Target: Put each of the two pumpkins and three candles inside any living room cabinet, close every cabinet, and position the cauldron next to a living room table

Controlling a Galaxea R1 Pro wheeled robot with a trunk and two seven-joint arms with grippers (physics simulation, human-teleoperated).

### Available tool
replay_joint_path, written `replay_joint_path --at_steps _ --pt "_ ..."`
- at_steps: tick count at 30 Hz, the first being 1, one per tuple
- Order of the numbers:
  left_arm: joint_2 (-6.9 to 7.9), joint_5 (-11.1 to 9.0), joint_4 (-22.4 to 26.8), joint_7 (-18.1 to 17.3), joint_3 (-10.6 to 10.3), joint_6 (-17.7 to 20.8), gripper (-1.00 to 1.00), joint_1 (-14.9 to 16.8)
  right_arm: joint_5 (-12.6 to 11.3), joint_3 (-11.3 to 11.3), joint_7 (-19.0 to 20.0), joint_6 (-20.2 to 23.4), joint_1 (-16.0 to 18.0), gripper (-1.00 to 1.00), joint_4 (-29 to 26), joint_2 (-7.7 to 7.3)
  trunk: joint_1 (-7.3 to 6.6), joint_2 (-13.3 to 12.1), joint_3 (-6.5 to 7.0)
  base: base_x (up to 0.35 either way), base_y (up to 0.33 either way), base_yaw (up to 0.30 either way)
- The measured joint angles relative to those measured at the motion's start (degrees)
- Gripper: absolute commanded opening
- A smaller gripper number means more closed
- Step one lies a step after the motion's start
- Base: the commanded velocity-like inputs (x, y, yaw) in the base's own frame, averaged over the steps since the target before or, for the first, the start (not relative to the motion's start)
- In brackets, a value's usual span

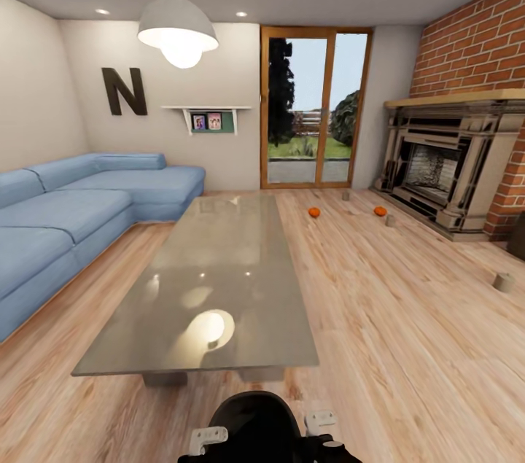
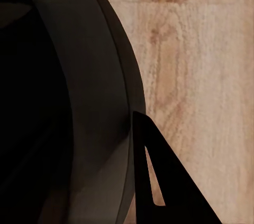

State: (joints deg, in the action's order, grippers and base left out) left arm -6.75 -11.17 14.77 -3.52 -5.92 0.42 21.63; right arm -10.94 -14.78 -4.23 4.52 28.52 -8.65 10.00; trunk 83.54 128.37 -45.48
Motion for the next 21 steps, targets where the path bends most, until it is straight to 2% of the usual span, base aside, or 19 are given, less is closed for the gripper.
replay_joint_path --at_steps 7,18,21 --pt "0.00 0.05 0.03 -0.03 0.08 -0.01 -1.00 0.02 0.00 -0.02 0.01 -0.01 0.04 -1.00 -0.01 0.00 0.00 0.00 0.00 0.198 0.000 0.000" --pt "0.00 -0.15 0.01 0.10 -0.18 -0.02 -1.00 0.01 -0.06 -0.07 -0.04 -0.05 0.02 -1.00 0.02 0.00 0.02 0.00 0.00 0.010 0.000 0.000" --pt "0.00 -0.25 -0.03 0.15 -0.28 0.00 -1.00 0.00 -0.07 -0.06 -0.04 -0.02 0.00 -1.00 0.05 0.00 0.67 1.19 -0.54 0.000 0.000 0.000"
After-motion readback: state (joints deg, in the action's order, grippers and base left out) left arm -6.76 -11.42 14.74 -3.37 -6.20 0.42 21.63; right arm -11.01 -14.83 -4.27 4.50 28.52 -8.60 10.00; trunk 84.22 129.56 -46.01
